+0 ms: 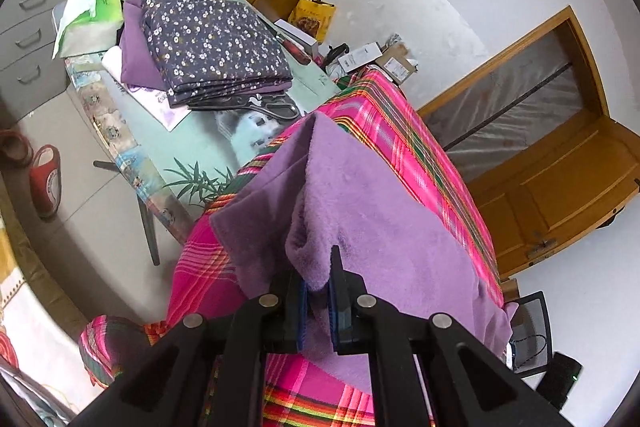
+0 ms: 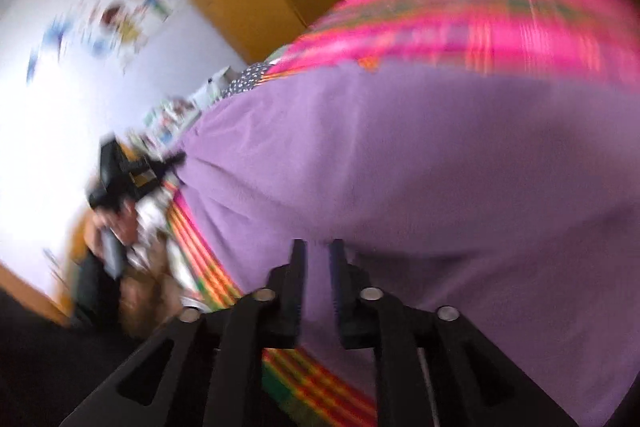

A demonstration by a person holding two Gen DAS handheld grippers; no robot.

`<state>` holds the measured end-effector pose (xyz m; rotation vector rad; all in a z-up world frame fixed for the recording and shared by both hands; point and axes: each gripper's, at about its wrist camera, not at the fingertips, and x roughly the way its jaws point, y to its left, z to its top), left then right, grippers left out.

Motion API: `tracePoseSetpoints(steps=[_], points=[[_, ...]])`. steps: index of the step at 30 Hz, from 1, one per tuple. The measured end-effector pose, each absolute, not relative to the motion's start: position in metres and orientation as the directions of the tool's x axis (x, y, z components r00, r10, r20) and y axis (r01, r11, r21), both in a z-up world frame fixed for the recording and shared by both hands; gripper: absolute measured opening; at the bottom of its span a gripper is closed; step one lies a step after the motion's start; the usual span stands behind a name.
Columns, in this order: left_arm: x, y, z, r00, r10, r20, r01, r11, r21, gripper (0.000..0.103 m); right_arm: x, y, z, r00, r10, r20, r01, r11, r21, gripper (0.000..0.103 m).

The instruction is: Fold clothes

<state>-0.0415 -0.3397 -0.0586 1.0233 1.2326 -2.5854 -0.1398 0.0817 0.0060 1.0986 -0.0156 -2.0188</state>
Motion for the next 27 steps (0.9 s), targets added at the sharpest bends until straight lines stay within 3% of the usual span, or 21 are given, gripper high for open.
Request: tracePoseSetpoints(steps=[2,5,12,13,15,27], points=[[-0.043,-0.338,-0.056,-0.771,0.183,-0.610,0.355,-0.672,-0.650,0.009,-0.127,0.072,0.014,-0.363,-0.601,-0.712,0.737,-0.652,0.175,0.037],[-0.044,-0.337,-0.051,-0.773,0.180,-0.608,0.353,-0.675,-0.648,0.009,-0.112,0.055,0.005,-0.420,-0.534,-0.734,0.814,-0.579,-0.045,0.037],[-0.045,-0.337,-0.037,-0.783,0.177,-0.597,0.336,-0.687,-0.645,0.009,-0.108,0.027,-0.014,-0.483,-0.483,-0.730,0.851,-0.455,-0.262,0.036],[-0.046,-0.337,-0.036,-0.783,0.177,-0.597,0.335,-0.689,-0.643,0.009,-0.109,0.024,-0.016,-0.489,-0.479,-0.728,0.851,-0.446,-0.278,0.034],[-0.047,-0.336,-0.034,-0.780,0.177,-0.600,0.333,-0.694,-0.638,0.008,-0.112,0.017,-0.019,-0.478,-0.471,-0.742,0.858,-0.433,-0.277,0.004],[-0.048,-0.337,-0.017,-0.763,0.145,-0.629,0.323,-0.758,-0.567,0.008,-0.093,0.022,0.025,-0.425,-0.542,-0.725,0.891,-0.393,-0.229,0.003]])
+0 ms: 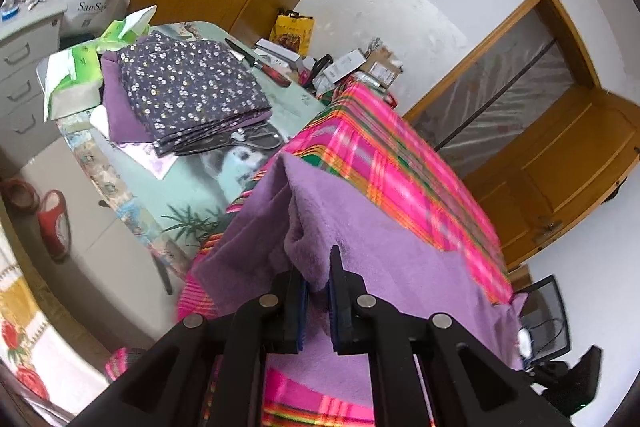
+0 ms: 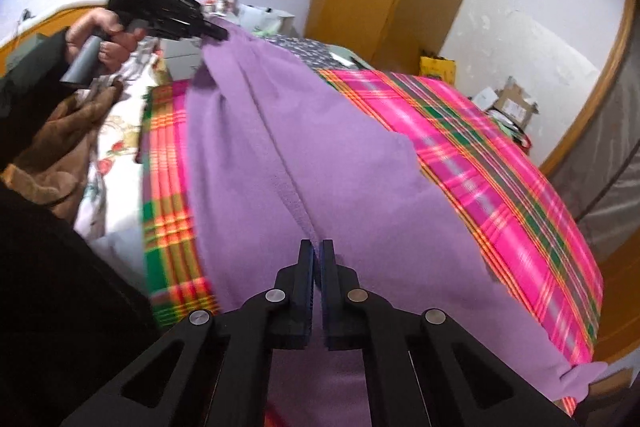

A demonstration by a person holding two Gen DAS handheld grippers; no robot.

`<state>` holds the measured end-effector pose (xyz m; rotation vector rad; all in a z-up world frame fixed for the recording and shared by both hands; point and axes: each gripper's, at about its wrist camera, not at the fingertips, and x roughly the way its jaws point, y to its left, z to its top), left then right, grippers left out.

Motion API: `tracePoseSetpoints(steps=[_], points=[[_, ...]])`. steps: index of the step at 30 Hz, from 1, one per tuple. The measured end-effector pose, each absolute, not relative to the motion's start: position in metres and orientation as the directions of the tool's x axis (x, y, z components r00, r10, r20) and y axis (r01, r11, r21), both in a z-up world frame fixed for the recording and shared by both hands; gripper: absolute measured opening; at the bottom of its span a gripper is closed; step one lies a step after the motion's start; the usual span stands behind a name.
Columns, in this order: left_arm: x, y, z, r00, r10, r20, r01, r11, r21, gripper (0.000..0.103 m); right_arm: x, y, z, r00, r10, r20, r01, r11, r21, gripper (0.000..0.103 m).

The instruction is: Fold clothes

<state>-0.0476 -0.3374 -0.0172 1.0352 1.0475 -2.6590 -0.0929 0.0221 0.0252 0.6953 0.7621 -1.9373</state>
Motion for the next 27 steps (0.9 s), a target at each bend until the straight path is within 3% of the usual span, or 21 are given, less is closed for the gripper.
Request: tracePoseSetpoints(steps=[6,13,19,22,27], points=[[-0.053,-0.357,-0.058,-0.708,0.183,-0.682,0.378,-0.718,-0.585,0.008,-0.082,0.005,-0.007,-0.343,-0.513,-0.787,0.924,-0.333,-0.186,0.003],[-0.054,-0.354,-0.021,-0.768,0.148,-0.623,0.298,-0.778,-0.553,0.008,-0.081,0.003,0.010,-0.349,-0.544,-0.763,0.924,-0.334,-0.185,0.003],[-0.055,-0.367,-0.059,-0.712,0.194,-0.675,0.347,-0.738,-0.578,0.008,-0.074,-0.008,-0.016,-0.288,-0.503,-0.815,0.944,-0.292,-0.153,0.003],[-0.048,-0.372,-0.070,-0.719,0.226,-0.657,0.343,-0.707,-0.618,0.009,-0.077,-0.009,-0.018,-0.258,-0.495,-0.829,0.951,-0.282,-0.128,0.008],[-0.038,-0.370,-0.065,-0.726,0.220,-0.651,0.326,-0.723,-0.609,0.013,-0.078,-0.003,-0.001,-0.204,-0.570,-0.796,0.962,-0.269,-0.054,0.024]])
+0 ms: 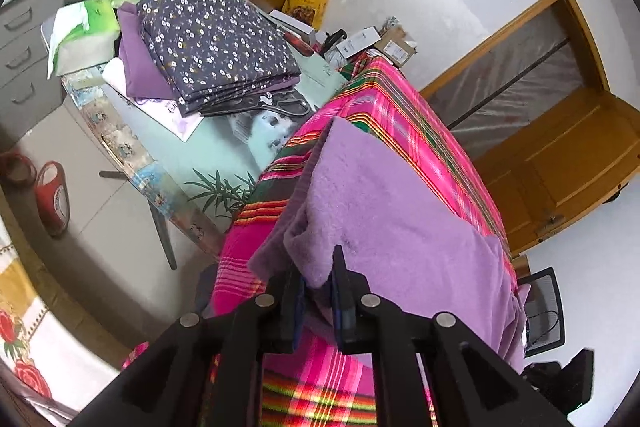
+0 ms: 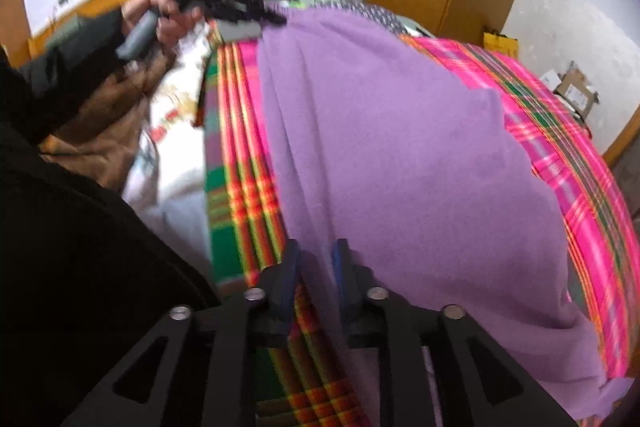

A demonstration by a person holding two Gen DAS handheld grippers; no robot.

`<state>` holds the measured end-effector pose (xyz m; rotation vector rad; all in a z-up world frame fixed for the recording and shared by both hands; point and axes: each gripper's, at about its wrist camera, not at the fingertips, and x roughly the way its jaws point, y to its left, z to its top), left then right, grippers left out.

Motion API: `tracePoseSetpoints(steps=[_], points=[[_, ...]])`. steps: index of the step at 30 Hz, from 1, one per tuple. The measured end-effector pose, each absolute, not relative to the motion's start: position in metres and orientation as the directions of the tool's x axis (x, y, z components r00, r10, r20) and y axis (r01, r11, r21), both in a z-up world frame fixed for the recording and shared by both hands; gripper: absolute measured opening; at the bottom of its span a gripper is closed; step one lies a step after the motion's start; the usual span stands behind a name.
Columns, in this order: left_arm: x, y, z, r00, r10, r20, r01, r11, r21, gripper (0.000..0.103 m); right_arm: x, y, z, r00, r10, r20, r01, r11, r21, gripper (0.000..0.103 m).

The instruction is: Fold clothes

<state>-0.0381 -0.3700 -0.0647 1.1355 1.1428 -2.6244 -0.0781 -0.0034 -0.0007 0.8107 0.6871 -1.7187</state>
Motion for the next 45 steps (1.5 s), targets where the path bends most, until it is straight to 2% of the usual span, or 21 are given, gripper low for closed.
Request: tracePoseSetpoints(steps=[6,12,19,27,28,29,36,41,45], points=[[-0.032,-0.365,-0.059,-0.733,0.183,-0.655,0.341,-0.735,-0.586,0.014,-0.097,-0.012,0.014,-0.195,-0.665,-0.720,0.938,-0.342,0.061,0.025],[-0.038,-0.365,-0.053,-0.727,0.160,-0.668,0.360,-0.740,-0.568,0.014,-0.101,-0.042,-0.002,-0.164,-0.665,-0.729,0.944,-0.320,0.080,0.024],[-0.040,-0.366,-0.061,-0.711,0.154,-0.686,0.390,-0.725,-0.567,0.016,-0.089,-0.064,-0.004,-0.234,-0.648,-0.725,0.961,-0.265,-0.072,0.024],[-0.043,-0.364,-0.053,-0.715,0.146,-0.684,0.388,-0.731,-0.562,0.016,-0.064,-0.086,-0.019,-0.339,-0.604,-0.722,0.937,-0.146,-0.318,0.023],[-0.043,-0.364,-0.053,-0.714,0.146,-0.685,0.388,-0.731,-0.561,0.016,-0.063,-0.087,-0.021,-0.347,-0.598,-0.723,0.933,-0.139,-0.333,0.019],[-0.043,-0.364,-0.053,-0.713,0.147,-0.685,0.389,-0.731,-0.561,0.016,-0.063,-0.088,-0.022,-0.351,-0.595,-0.723,0.931,-0.139,-0.337,0.004],[-0.040,-0.367,-0.046,-0.727,0.162,-0.667,0.362,-0.734,-0.574,0.016,-0.063,-0.084,-0.015,-0.312,-0.627,-0.714,0.946,-0.133,-0.297,0.002],[-0.044,-0.371,-0.058,-0.700,0.175,-0.693,0.376,-0.734,-0.566,0.016,-0.068,-0.084,-0.018,-0.258,-0.629,-0.734,0.965,-0.133,-0.225,0.002],[-0.038,-0.372,-0.059,-0.711,0.179,-0.681,0.372,-0.726,-0.579,0.019,-0.066,-0.085,-0.017,-0.238,-0.625,-0.744,0.970,-0.118,-0.212,0.006]])
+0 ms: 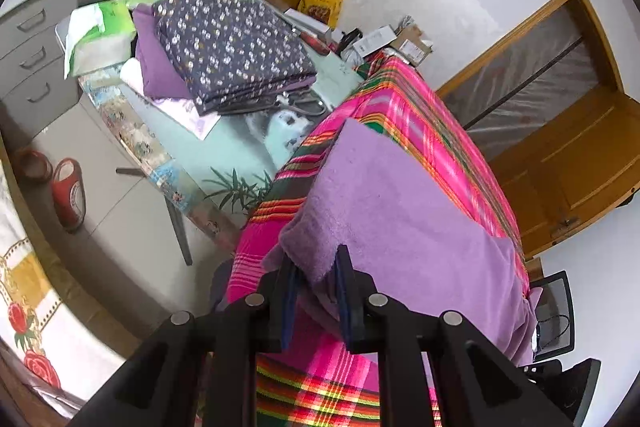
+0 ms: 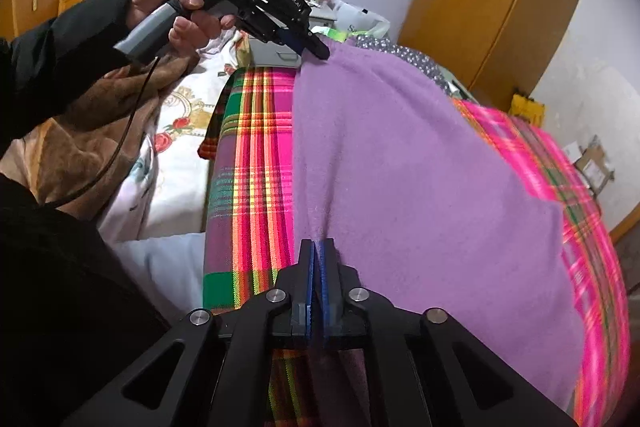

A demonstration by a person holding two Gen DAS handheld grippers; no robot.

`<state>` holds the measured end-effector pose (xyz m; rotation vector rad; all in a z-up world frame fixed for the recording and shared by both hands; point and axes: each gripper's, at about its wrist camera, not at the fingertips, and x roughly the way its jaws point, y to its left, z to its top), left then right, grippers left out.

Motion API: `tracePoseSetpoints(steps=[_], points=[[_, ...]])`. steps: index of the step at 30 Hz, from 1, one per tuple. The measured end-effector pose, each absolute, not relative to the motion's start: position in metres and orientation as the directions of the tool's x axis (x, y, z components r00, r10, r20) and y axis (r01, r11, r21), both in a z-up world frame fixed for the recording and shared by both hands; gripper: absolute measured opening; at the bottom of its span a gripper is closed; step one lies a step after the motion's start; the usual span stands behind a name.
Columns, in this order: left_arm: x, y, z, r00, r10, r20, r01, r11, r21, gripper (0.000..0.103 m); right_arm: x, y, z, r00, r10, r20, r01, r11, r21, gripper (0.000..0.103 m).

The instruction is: Fold clothes

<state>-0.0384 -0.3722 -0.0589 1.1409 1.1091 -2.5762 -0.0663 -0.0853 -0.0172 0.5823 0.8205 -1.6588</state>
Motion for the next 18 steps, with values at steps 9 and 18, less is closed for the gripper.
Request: tracePoseSetpoints(steps=[9,18], points=[[-0.030,-0.371,-0.061,-0.697,0.175,-0.696,0.371,-0.742,-0.558,0.020,-0.086,-0.101,0.005,-0.201,-0.700,-0.686,0.974,-0.214,-0.067,0.015],[-0.004,-0.356,-0.041,-0.734,0.082,-0.674,0.384,-0.769,-0.512,0.020,-0.090,-0.122,-0.017,-0.136,-0.644,-0.753,0.981,-0.195,-0.010,0.015]])
